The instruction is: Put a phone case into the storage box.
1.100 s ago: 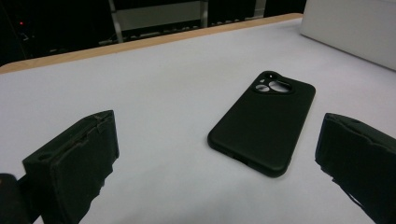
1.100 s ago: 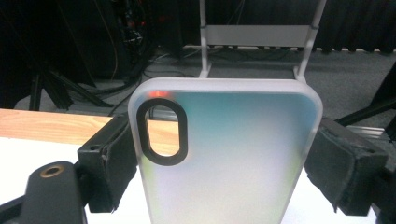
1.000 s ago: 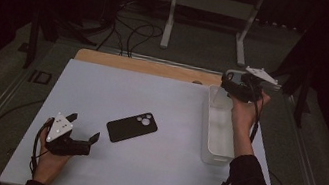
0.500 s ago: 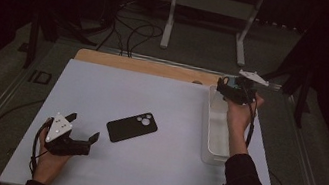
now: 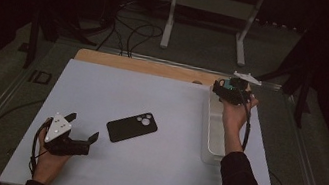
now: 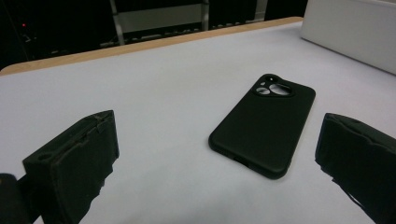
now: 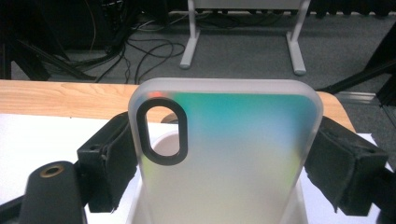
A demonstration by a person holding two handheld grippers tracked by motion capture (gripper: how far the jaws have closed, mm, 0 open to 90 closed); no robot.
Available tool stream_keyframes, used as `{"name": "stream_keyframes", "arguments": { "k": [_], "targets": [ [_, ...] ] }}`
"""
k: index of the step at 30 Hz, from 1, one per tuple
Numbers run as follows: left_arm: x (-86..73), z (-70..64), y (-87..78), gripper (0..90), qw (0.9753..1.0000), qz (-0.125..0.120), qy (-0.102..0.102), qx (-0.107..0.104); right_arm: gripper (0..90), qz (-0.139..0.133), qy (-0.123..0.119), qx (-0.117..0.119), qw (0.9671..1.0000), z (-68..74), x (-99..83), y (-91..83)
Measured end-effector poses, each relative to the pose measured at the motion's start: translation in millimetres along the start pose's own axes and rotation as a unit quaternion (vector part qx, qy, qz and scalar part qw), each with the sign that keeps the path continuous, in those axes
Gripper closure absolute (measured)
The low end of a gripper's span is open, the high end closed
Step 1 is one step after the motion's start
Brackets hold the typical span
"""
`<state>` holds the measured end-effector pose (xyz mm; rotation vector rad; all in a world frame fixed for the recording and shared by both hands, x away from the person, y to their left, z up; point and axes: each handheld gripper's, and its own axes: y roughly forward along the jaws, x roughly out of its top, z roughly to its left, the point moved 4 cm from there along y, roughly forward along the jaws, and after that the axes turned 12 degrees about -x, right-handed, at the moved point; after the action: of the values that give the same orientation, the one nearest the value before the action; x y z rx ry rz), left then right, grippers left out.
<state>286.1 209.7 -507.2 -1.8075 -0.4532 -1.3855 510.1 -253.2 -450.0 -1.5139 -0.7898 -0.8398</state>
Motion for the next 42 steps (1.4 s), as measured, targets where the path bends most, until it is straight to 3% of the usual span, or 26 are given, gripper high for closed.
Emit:
{"name": "stream_keyframes", "arguments": {
  "k": [16, 31, 36, 42],
  "targets": [
    [-0.3, 0.2, 0.0, 0.1, 1.0000, 0.001, 0.000, -0.001, 16.5, 0.021, -0.015, -0.014, 0.9996, 4.9, -9.3, 16.8],
    [-0.3, 0.3, -0.5, 0.1, 1.0000, 0.000, -0.001, -0.001, 15.9, 0.030, -0.008, -0.021, 0.9993, 7.2, -7.9, 26.1],
    [-0.3, 0.3, -0.7, 0.1, 1.0000, -0.001, -0.002, -0.001, 9.6, 0.042, -0.002, -0.022, 0.9989, 5.9, -7.1, 28.9],
    [-0.4, 0.5, -0.9, 0.1, 1.0000, -0.001, -0.002, 0.000, 9.3, 0.039, -0.004, -0.026, 0.9989, 4.0, -3.3, 27.6]
  ]
}}
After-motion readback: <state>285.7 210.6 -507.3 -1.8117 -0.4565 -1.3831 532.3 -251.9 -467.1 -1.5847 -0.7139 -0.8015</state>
